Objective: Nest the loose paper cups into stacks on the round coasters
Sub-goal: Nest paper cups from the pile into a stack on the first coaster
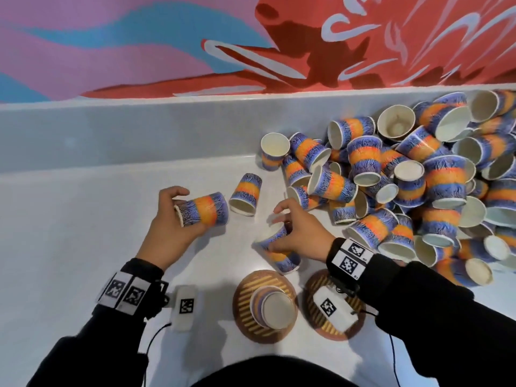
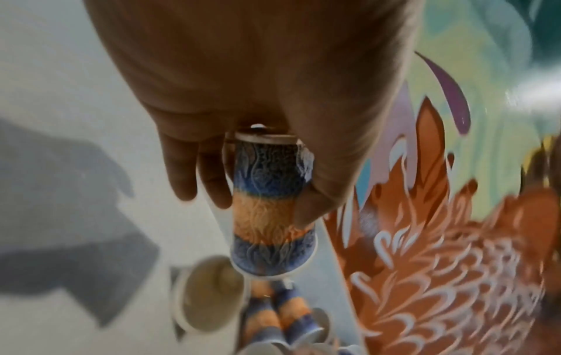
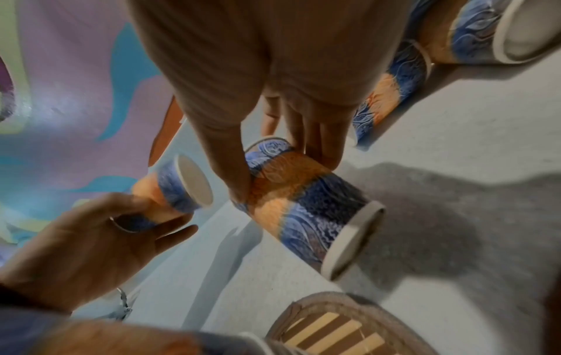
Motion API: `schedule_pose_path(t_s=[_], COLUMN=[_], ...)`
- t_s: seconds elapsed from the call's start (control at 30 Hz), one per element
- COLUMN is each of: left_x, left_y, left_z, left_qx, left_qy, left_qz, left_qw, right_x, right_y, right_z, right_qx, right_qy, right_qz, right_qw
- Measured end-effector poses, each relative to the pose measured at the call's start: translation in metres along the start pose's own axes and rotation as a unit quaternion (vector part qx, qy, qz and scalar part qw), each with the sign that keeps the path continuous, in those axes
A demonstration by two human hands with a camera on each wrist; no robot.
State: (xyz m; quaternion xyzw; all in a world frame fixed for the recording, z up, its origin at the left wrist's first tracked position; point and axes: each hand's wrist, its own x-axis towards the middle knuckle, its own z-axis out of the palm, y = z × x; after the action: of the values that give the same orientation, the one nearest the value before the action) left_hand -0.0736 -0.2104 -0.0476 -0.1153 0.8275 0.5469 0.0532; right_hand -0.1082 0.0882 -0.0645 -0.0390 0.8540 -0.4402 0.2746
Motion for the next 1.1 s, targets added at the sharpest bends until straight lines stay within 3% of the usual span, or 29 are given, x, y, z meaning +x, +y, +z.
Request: schedule_pose_path(t_s=[0.07, 0.3, 0.57, 0.8, 0.87, 0.97, 1.1], left_x=[-0.013, -0.028, -0.025, -0.022, -0.02, -0.014, -0.01], left_y=[0.014, 0.056, 0.05, 0.035, 0.031, 0.023, 0.011], left_z=[0.007, 0.055, 0.075, 0.058, 0.053, 0.042, 0.022], left_qx=[-0.097, -0.199, -0.038, -0.026, -0.026, -0.015, -0.047], left_qy=[-0.025, -0.077, -0.171, -0.177, -0.134, -0.047, 0.014], left_qz=[0.019, 0.06, 0.121, 0.072, 0.058, 0.033, 0.012], left_qw=[0.995, 0.975, 0.977, 0.981, 0.989, 0.998, 0.999], right_x=[-0.012, -0.036, -0.042, -0.037, -0.028, -0.007, 0.04], right_y=[0.0, -0.016, -0.025, -0.039, -0.042, -0.047, -0.053], right_z=[-0.002, 0.003, 0.002, 0.009, 0.01, 0.003, -0.003], right_qx=[0.043, 0.141, 0.248, 0.235, 0.189, 0.024, -0.177], right_qy=[0.009, 0.068, 0.149, 0.106, 0.075, 0.035, 0.066], right_qz=[-0.027, -0.103, -0.096, -0.137, -0.141, -0.121, -0.176], right_qw=[0.999, 0.982, 0.952, 0.956, 0.969, 0.992, 0.966])
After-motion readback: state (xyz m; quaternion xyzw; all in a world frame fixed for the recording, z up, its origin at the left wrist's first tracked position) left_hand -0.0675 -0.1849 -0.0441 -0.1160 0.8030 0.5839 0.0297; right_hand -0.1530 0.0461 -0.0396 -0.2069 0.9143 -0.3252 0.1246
